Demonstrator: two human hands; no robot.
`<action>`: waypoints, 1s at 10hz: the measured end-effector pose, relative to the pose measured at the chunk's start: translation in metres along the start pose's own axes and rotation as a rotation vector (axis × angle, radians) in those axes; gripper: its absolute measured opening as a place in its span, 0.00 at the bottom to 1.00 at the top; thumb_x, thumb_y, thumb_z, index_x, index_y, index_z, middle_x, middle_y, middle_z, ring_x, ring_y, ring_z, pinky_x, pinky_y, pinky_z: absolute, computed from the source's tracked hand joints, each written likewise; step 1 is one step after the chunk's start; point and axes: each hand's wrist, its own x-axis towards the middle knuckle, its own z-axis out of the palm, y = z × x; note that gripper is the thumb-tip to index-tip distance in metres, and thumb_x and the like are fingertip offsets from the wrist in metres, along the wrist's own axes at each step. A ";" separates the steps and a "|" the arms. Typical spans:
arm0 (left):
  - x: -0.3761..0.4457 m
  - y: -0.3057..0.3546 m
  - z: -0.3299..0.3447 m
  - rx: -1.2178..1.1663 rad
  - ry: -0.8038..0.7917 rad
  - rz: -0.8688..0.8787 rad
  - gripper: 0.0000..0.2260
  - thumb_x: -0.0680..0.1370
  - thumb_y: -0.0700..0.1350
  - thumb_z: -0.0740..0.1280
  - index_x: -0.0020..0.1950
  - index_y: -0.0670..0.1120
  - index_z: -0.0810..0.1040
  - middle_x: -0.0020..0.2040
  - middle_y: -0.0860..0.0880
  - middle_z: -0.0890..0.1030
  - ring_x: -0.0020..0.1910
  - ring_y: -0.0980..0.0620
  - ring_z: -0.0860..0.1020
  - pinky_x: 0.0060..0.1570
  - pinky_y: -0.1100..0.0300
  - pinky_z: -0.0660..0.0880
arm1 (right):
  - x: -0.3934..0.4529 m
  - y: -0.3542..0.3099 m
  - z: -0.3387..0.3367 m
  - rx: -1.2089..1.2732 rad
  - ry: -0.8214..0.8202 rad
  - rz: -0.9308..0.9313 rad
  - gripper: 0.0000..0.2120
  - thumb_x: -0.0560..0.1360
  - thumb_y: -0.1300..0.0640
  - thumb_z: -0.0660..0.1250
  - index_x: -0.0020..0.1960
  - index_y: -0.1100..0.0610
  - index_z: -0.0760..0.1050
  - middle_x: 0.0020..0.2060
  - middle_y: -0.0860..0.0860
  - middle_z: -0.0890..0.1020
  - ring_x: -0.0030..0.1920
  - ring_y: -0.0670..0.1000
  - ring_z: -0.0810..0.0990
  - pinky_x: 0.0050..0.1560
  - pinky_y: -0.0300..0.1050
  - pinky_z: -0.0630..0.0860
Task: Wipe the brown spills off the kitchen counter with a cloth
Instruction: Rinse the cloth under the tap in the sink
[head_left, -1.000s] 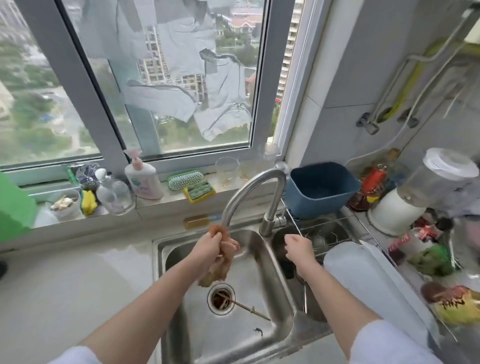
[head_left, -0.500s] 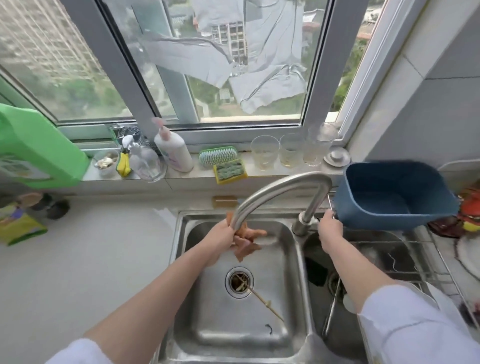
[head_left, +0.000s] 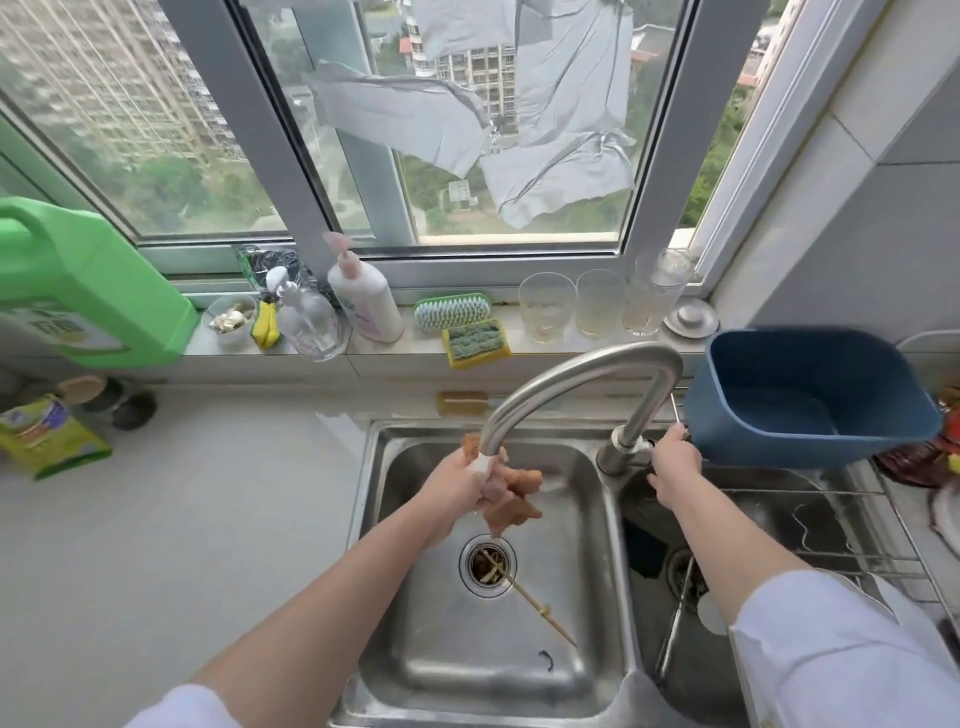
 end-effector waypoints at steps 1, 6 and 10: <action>0.014 -0.018 -0.016 -0.079 0.002 -0.029 0.12 0.86 0.42 0.56 0.57 0.33 0.71 0.54 0.27 0.80 0.53 0.32 0.82 0.56 0.41 0.79 | -0.019 0.027 0.008 -0.001 0.065 -0.018 0.41 0.74 0.32 0.47 0.70 0.64 0.68 0.67 0.61 0.73 0.65 0.64 0.74 0.66 0.61 0.71; 0.024 -0.047 -0.049 0.251 0.459 -0.136 0.17 0.84 0.51 0.54 0.55 0.45 0.80 0.50 0.45 0.83 0.47 0.48 0.82 0.47 0.52 0.81 | -0.160 0.077 0.124 0.284 -0.719 0.253 0.12 0.81 0.56 0.58 0.44 0.61 0.75 0.42 0.58 0.84 0.35 0.53 0.84 0.38 0.44 0.77; 0.039 -0.057 -0.021 1.012 0.260 0.166 0.16 0.78 0.59 0.52 0.58 0.54 0.73 0.50 0.51 0.80 0.47 0.48 0.80 0.42 0.54 0.74 | -0.155 0.085 0.126 0.048 -0.614 0.010 0.15 0.78 0.40 0.60 0.51 0.50 0.77 0.44 0.53 0.86 0.48 0.55 0.85 0.50 0.54 0.80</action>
